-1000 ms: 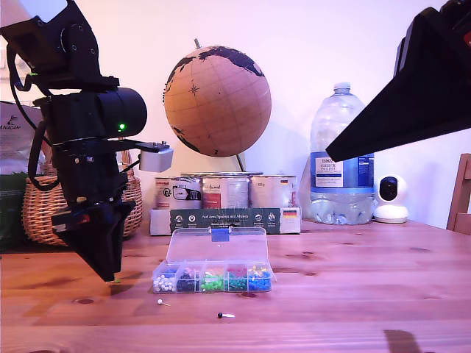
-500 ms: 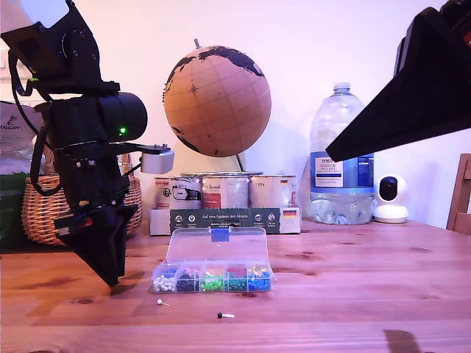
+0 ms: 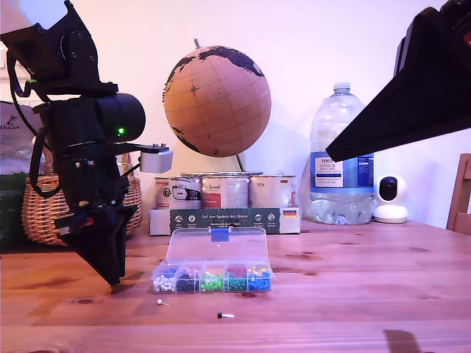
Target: Sort the loose pins on the table into their correct compartments
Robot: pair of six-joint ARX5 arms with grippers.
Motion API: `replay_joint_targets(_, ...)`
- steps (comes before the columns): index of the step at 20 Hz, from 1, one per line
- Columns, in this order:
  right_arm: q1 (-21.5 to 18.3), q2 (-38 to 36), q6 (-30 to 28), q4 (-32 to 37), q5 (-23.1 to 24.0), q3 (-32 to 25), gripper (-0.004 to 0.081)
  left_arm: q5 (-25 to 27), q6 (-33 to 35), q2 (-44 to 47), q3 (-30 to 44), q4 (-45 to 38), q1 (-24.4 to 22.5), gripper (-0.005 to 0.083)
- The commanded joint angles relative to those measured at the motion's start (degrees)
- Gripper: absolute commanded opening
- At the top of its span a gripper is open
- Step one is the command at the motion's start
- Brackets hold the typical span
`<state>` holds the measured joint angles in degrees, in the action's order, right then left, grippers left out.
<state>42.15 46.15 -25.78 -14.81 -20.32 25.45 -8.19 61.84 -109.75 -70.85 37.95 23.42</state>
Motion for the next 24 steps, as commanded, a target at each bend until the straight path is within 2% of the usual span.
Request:
replay_joint_targets(1, 0.31, 0.09, -0.11, 0.44, -0.11, 0.48, -0.0013, -0.81, -0.33, -3.06, -0.24, 0.09, -0.17, 0.0159)
replay_joint_targets(8, 0.31, 0.09, -0.11, 0.44, -0.13, 0.48, -0.0013, -0.09, -0.35, -5.27, -0.26, 1.31, -0.22, 0.0126)
replay_joint_targets(11, 0.31, 0.09, -0.11, 0.44, -0.13, 0.48, -0.0013, 0.31, -0.37, -5.38, -0.26, 1.42, -0.57, 0.0071)
replay_joint_targets(14, 0.31, 0.09, -0.11, 0.52, -0.13, 0.48, -0.0013, 0.39, -0.39, -5.38, -0.26, 1.57, -0.83, 0.0071)
replay_joint_targets(20, 0.31, 0.09, -0.09, 0.63, -0.13, 0.48, -0.0013, 2.73, -0.42, -5.38, -0.26, 0.7, -1.73, -0.0024)
replay_joint_targets(24, 0.31, 0.09, -0.11, 0.63, -0.13, 0.48, -0.0013, 3.15, -2.1, -5.38, -0.26, 1.09, -1.84, -0.0024)
